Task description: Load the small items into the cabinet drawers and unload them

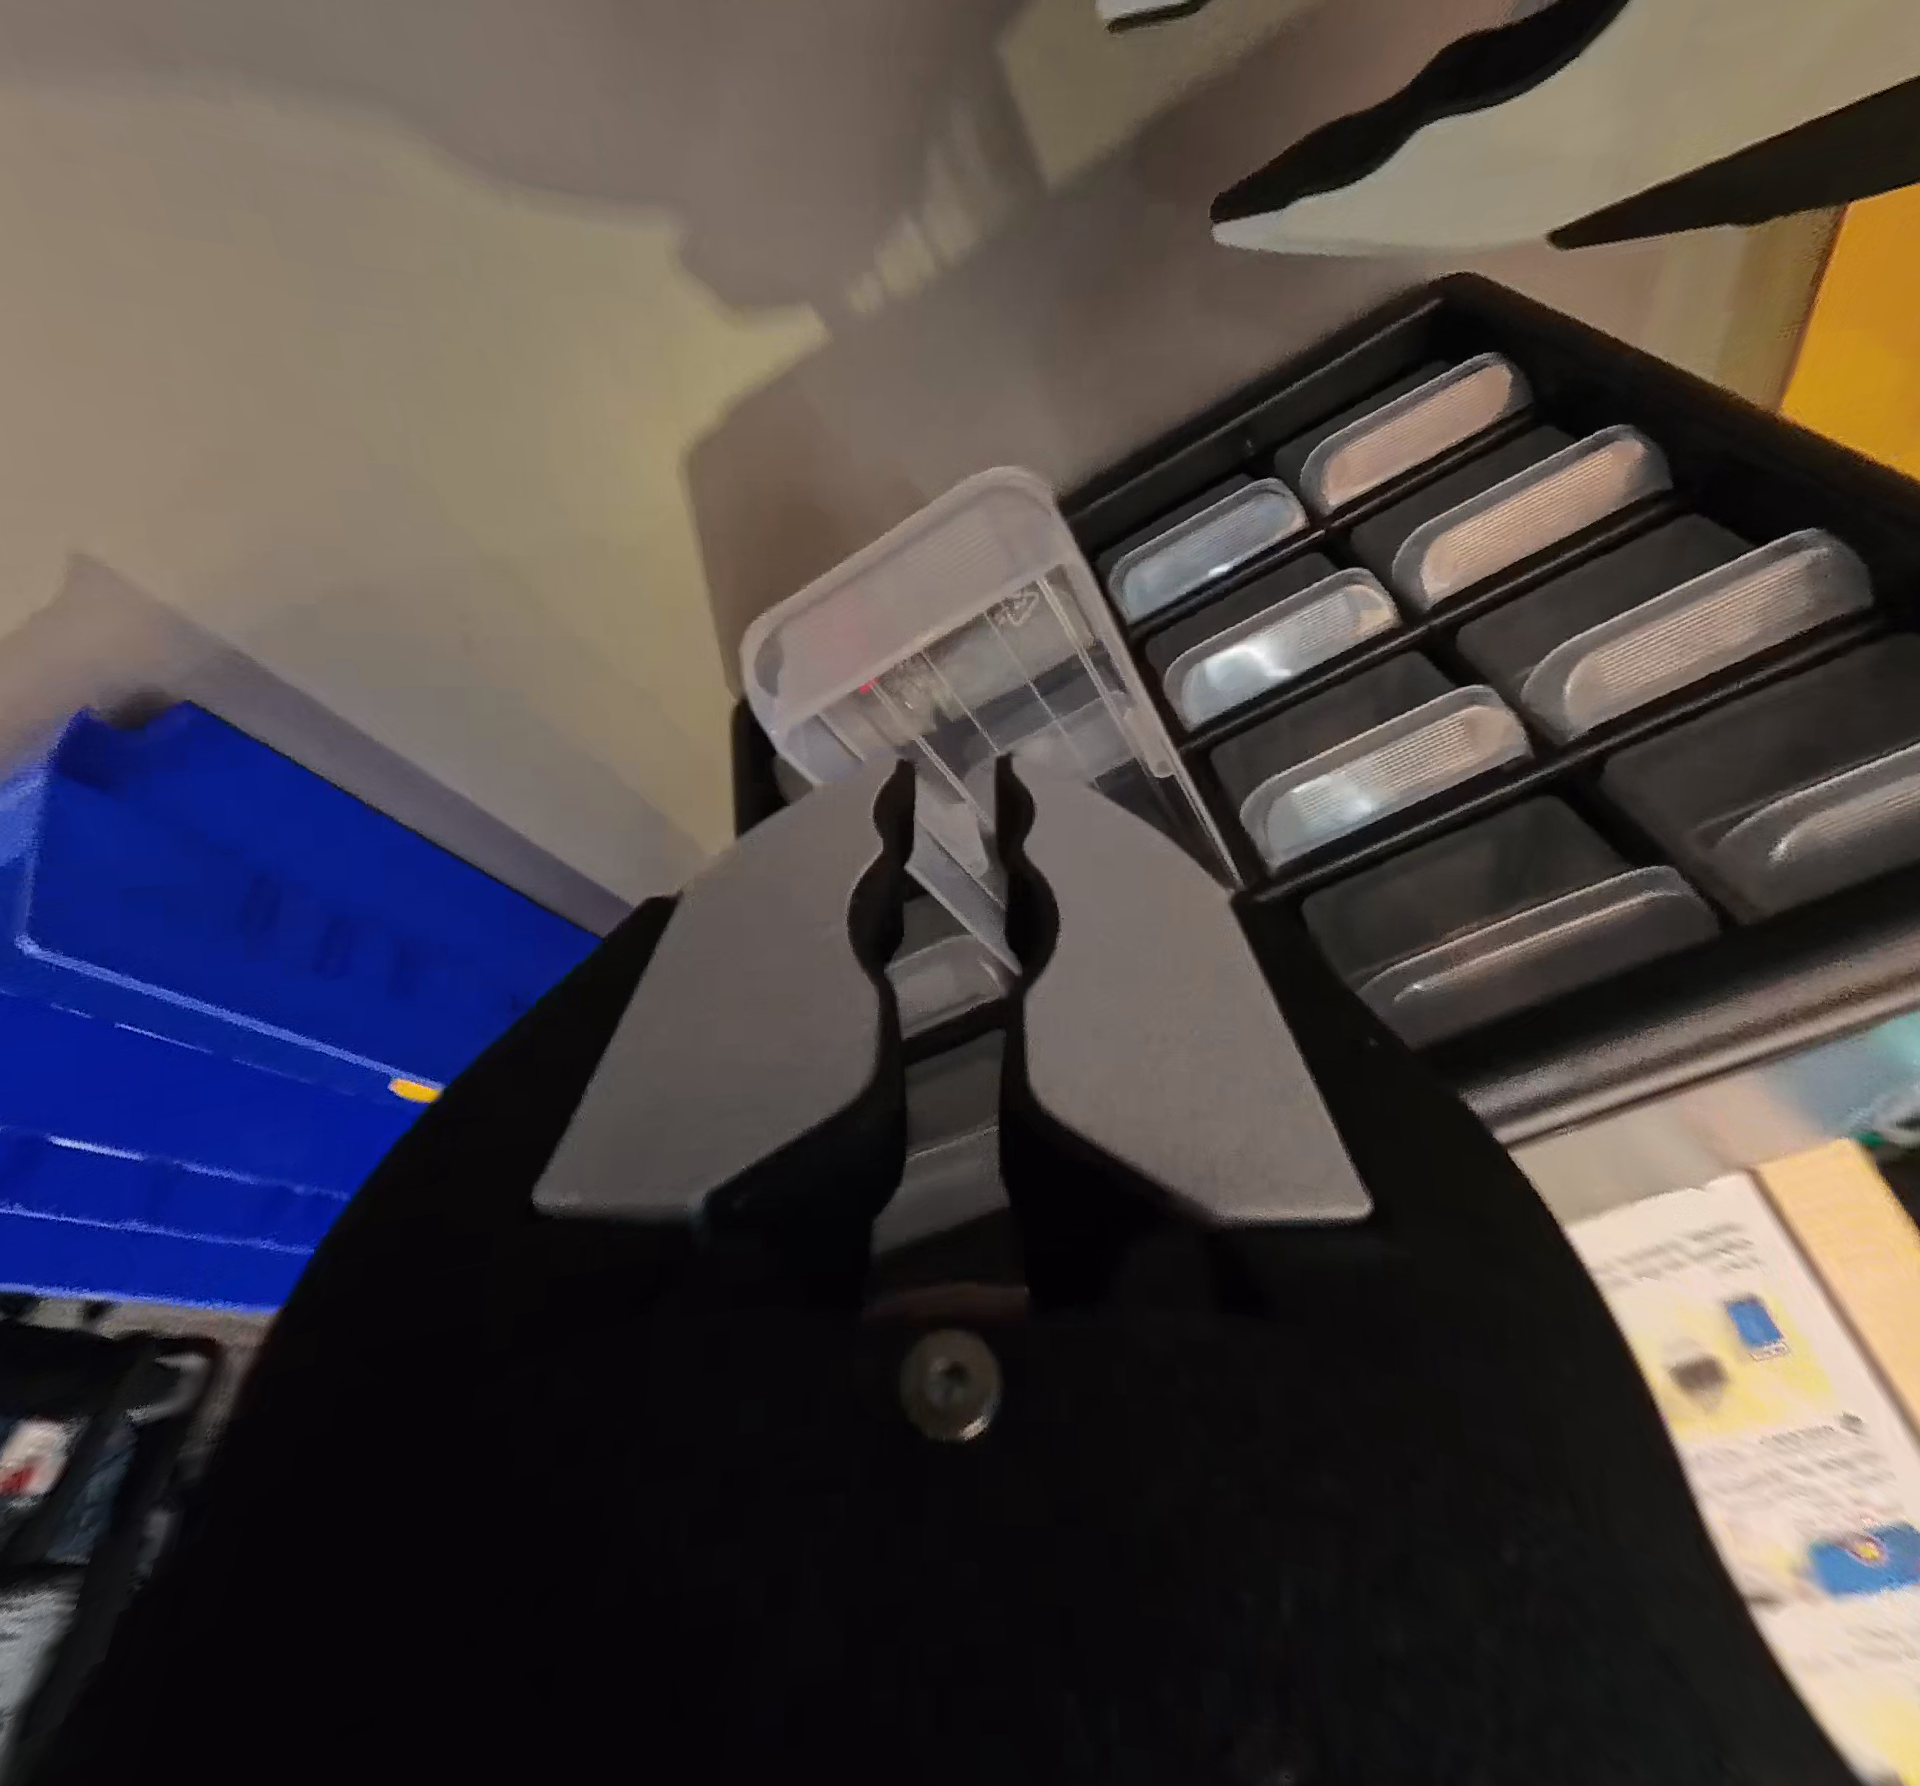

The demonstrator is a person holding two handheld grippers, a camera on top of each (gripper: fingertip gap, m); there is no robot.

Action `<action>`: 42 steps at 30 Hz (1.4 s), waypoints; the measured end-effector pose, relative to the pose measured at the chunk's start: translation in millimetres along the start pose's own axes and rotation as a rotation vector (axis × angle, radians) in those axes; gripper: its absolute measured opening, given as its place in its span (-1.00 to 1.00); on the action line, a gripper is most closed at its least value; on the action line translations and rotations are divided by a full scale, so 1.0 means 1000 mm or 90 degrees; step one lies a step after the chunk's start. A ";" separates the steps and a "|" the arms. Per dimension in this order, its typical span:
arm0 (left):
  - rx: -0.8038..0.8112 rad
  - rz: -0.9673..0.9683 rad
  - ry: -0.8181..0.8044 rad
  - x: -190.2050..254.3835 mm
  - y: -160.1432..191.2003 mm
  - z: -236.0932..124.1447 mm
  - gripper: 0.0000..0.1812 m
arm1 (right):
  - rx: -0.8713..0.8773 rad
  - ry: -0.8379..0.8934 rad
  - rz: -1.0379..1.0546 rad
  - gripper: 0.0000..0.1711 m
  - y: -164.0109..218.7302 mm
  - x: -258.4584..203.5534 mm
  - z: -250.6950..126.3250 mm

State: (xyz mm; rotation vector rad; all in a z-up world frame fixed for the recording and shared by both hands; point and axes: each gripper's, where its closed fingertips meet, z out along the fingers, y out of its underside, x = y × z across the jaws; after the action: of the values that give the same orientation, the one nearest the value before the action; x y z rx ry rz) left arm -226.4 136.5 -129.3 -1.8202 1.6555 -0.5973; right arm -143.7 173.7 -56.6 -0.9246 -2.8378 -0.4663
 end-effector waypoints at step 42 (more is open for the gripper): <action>0.102 -0.031 0.026 0.004 -0.019 -0.005 -0.62 | 0.025 -0.109 0.269 -0.77 -0.004 -0.004 0.026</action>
State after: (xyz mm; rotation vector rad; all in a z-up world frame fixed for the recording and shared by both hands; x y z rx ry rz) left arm -215.4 132.9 -113.2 -1.7470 1.5452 -0.7709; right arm -143.2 177.3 -82.9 -1.5708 -2.6640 -0.2901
